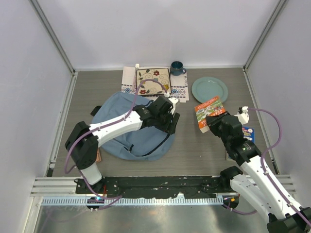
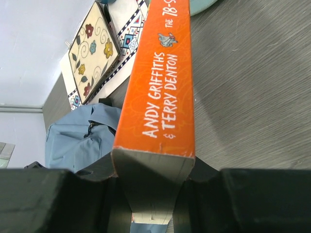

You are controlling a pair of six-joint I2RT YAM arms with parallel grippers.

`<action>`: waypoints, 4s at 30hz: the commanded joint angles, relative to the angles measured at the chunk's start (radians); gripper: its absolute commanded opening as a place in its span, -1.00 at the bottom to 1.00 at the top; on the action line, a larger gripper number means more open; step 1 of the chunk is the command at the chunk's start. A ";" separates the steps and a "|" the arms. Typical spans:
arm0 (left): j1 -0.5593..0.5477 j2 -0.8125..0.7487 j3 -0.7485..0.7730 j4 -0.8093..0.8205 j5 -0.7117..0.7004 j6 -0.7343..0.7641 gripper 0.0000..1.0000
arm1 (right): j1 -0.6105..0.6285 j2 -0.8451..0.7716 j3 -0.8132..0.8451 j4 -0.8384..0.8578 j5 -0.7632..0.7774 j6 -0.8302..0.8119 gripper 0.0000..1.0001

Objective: Pack the student bag
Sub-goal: Place the book in the student bag.

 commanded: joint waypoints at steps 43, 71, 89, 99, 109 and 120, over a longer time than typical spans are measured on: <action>-0.007 -0.205 0.247 -0.291 -0.762 0.051 -1.00 | -0.012 -0.071 0.075 0.254 -0.446 -0.117 -0.98; -0.007 -0.368 0.148 -0.118 -0.707 -0.013 -1.00 | 0.108 0.316 0.001 0.680 -0.865 -0.012 -0.98; -0.007 -0.417 0.140 -0.070 -0.676 -0.004 -1.00 | 0.292 0.785 0.106 1.082 -0.813 0.143 -0.98; -0.007 -0.430 0.134 -0.053 -0.635 0.002 -1.00 | 0.360 1.066 0.285 1.204 -0.719 0.202 -0.95; -0.007 -0.436 0.121 -0.052 -0.626 0.013 -1.00 | 0.465 1.308 0.478 1.086 -0.518 0.158 -0.72; -0.006 -0.442 0.088 -0.045 -0.630 0.007 -1.00 | 0.507 1.220 0.370 0.853 -0.351 0.069 0.59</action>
